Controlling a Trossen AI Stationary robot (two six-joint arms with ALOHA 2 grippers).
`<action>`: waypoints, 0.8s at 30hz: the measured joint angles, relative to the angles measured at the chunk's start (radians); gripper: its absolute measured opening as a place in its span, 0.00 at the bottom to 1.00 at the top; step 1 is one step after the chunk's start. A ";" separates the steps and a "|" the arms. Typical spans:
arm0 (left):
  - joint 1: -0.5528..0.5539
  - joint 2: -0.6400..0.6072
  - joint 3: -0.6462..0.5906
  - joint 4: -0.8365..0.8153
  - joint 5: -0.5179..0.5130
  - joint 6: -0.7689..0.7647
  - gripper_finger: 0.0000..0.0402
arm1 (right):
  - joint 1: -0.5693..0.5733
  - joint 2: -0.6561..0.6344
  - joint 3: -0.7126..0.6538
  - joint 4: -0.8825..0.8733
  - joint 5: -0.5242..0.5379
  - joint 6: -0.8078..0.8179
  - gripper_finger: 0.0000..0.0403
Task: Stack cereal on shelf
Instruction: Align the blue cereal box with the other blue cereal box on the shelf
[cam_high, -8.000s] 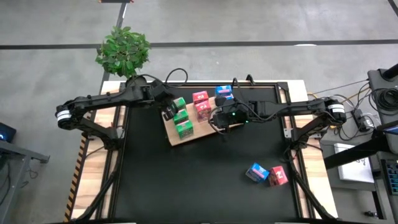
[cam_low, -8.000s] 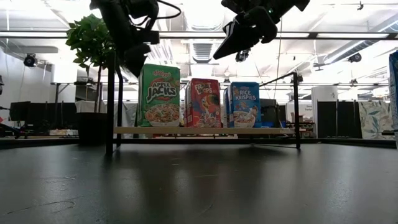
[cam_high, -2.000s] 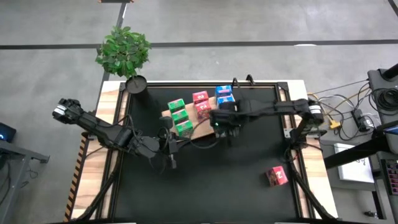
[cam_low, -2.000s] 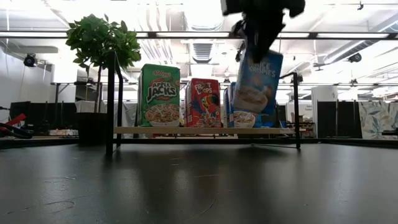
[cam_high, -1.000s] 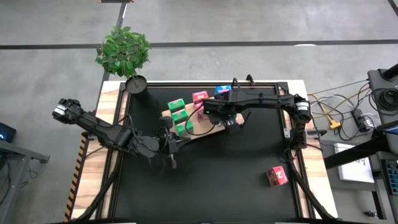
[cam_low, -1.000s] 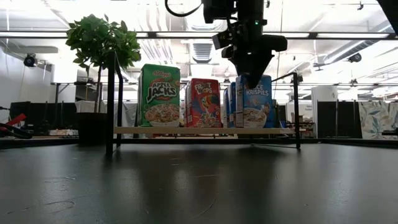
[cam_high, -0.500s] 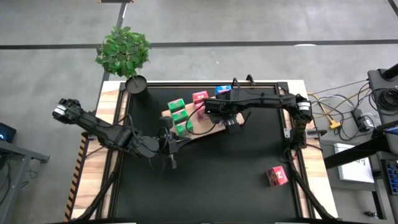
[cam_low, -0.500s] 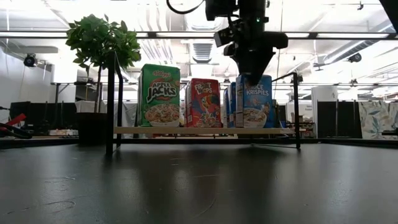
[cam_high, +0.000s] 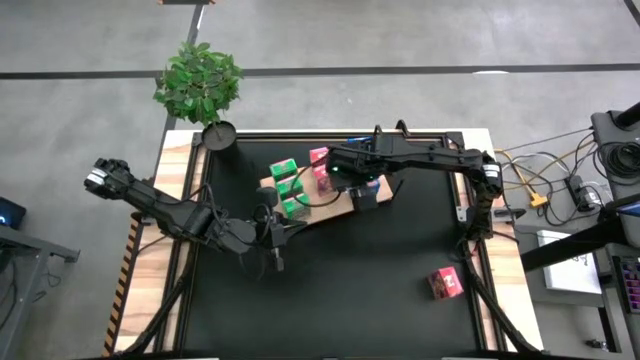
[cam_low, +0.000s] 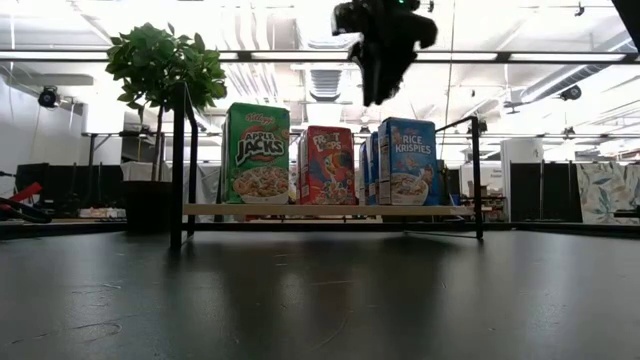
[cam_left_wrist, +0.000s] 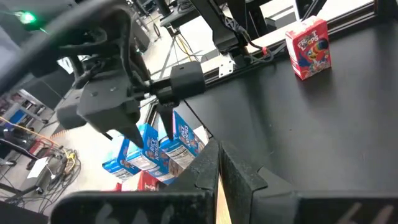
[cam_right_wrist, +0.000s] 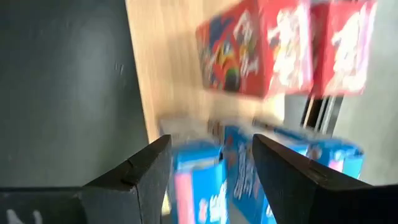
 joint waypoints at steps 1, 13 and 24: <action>0.000 0.000 0.000 0.000 0.000 0.000 0.00 | 0.000 0.000 -0.001 0.018 -0.006 -0.006 0.52; 0.000 0.000 0.000 0.000 0.000 0.007 0.00 | -0.017 0.000 -0.107 0.086 0.028 -0.043 0.24; 0.000 0.000 0.000 0.000 0.000 0.007 0.00 | -0.020 0.000 -0.116 0.073 0.036 -0.045 0.15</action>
